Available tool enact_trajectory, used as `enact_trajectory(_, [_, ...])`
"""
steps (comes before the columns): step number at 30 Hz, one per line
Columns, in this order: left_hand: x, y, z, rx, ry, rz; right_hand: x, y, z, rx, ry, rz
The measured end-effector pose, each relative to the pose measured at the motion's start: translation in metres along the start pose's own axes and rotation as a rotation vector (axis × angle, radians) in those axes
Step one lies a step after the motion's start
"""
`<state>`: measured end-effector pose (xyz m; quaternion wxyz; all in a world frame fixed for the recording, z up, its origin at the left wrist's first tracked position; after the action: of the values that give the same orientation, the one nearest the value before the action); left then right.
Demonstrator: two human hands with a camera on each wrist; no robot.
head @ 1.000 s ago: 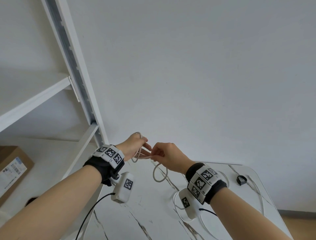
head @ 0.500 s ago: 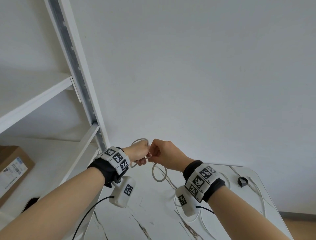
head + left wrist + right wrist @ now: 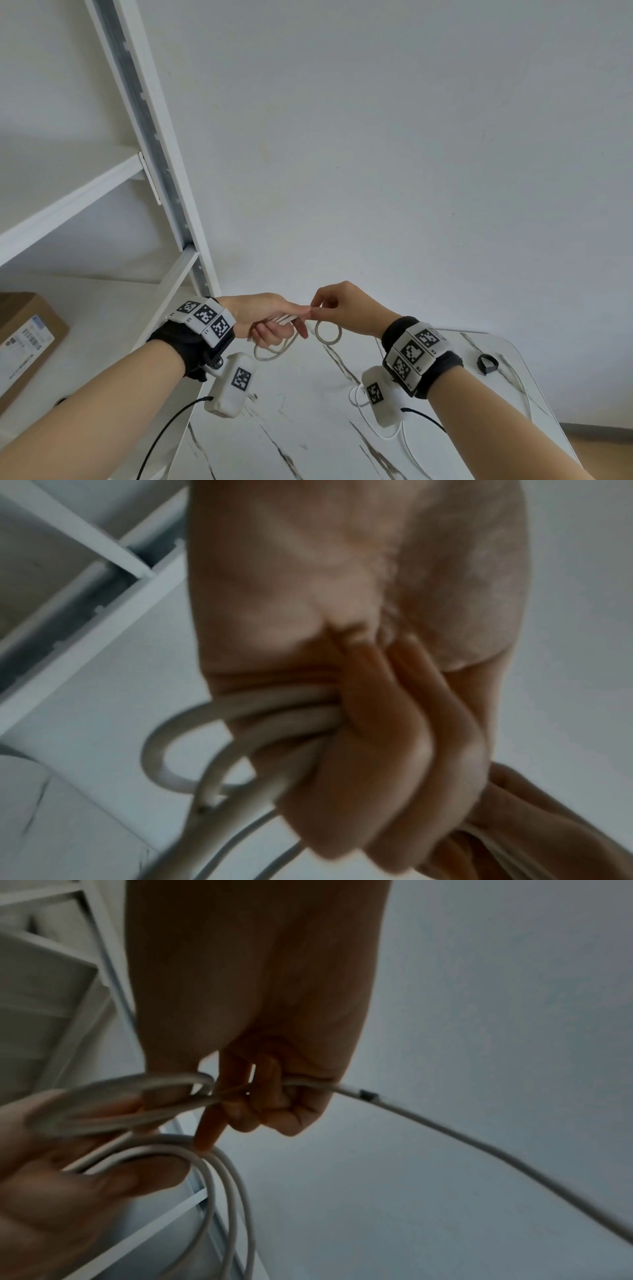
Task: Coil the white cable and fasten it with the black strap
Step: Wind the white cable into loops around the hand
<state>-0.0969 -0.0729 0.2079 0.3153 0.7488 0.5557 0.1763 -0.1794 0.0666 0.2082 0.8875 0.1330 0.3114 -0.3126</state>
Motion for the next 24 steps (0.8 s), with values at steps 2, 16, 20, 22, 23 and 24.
enact_trajectory(2, [-0.001, 0.003, 0.002, 0.048, 0.061, 0.032, -0.003, 0.001, -0.003, 0.033, -0.153, 0.014])
enact_trajectory(16, [0.0, 0.008, 0.002, 0.131, 0.213, -0.058, -0.009, -0.003, -0.028, 0.095, -0.45, -0.199])
enact_trajectory(20, [-0.007, 0.01, 0.006, 0.153, 0.252, -0.081, -0.011, -0.002, -0.032, 0.113, -0.39, -0.172])
enact_trajectory(22, [-0.008, 0.01, 0.009, 0.155, 0.253, -0.084, -0.013, -0.004, -0.037, 0.139, -0.37, -0.222])
enact_trajectory(23, [-0.008, 0.009, 0.009, 0.156, 0.26, -0.083, -0.013, -0.005, -0.039, 0.153, -0.357, -0.248])
enact_trajectory(24, [-0.007, 0.009, 0.01, 0.155, 0.265, -0.082, -0.014, -0.005, -0.04, 0.162, -0.342, -0.271])
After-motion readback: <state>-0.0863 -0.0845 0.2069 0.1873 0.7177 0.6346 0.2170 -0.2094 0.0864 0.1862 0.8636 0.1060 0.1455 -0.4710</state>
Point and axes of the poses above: each hand's wrist, its own y-axis away from the middle knuckle, its own x-axis out of the palm, z = x × y, the point moved 3 cm from there along -y, towards the middle knuckle, and after that the axes turned 5 degrees about -z, right-handed, at the moved point
